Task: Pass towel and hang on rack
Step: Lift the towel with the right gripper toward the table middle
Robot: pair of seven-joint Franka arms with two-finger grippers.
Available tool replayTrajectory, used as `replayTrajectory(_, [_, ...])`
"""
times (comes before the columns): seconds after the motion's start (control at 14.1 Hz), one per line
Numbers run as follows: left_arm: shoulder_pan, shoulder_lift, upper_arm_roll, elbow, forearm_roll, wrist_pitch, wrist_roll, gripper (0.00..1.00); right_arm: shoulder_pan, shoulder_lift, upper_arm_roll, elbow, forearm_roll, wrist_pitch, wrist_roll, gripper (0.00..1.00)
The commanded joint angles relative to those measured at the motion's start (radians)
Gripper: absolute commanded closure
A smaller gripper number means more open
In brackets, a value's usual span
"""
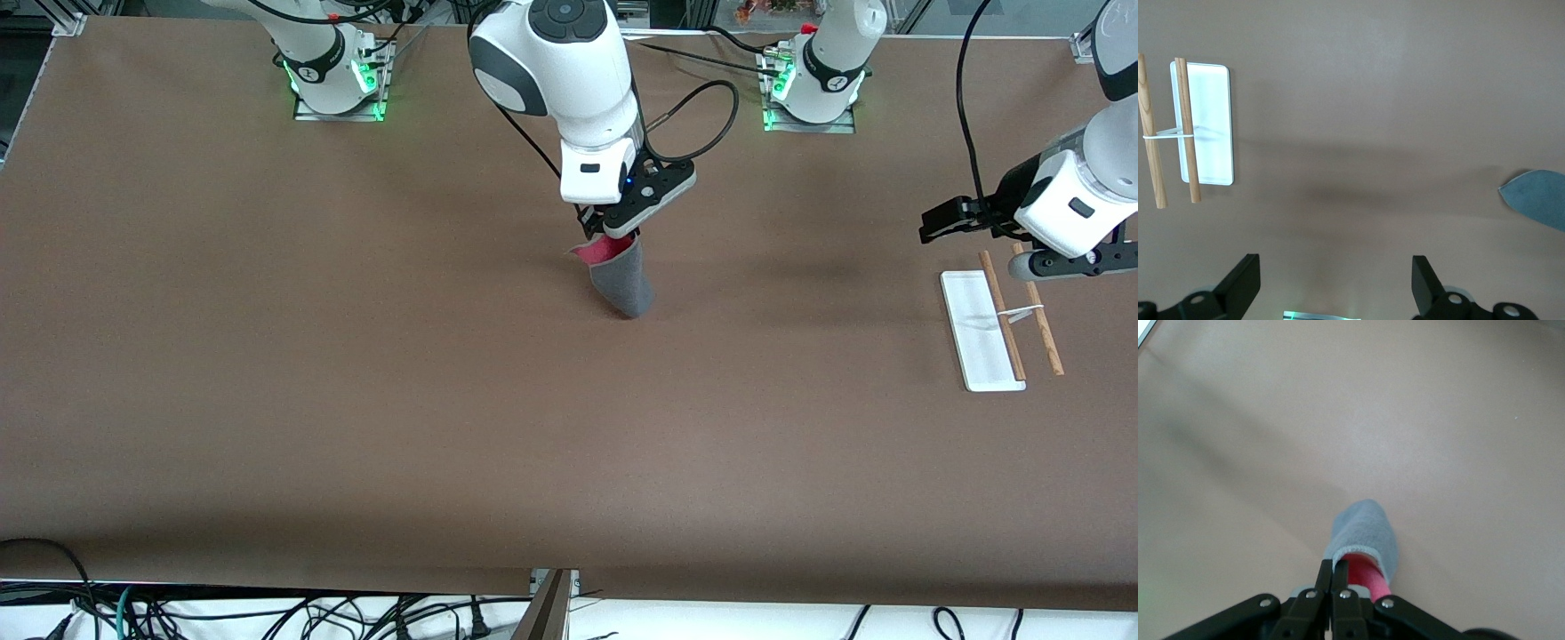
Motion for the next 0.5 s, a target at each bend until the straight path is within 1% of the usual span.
replayTrajectory(0.0, [0.009, -0.028, -0.003, -0.035, 0.019, 0.018, 0.031, 0.00, 0.007, 0.015, -0.003, 0.053, -0.007, -0.016, 0.018, 1.00])
replayTrajectory(0.07, [0.016, -0.028, -0.001, -0.036, 0.019, 0.018, 0.032, 0.00, 0.007, 0.015, -0.003, 0.068, -0.004, -0.022, 0.018, 1.00])
replayTrajectory(0.21, [0.032, -0.028, 0.026, -0.036, 0.010, 0.015, 0.053, 0.00, 0.007, 0.012, -0.001, 0.076, 0.003, -0.039, 0.018, 1.00])
replayTrajectory(0.28, [0.035, -0.027, 0.034, -0.036, 0.008, 0.018, 0.078, 0.00, 0.005, 0.007, -0.001, 0.093, 0.003, -0.053, 0.018, 1.00])
replayTrajectory(0.43, [0.039, -0.021, 0.071, -0.041, -0.009, 0.020, 0.124, 0.00, 0.003, 0.007, 0.000, 0.142, 0.009, -0.096, 0.016, 1.00])
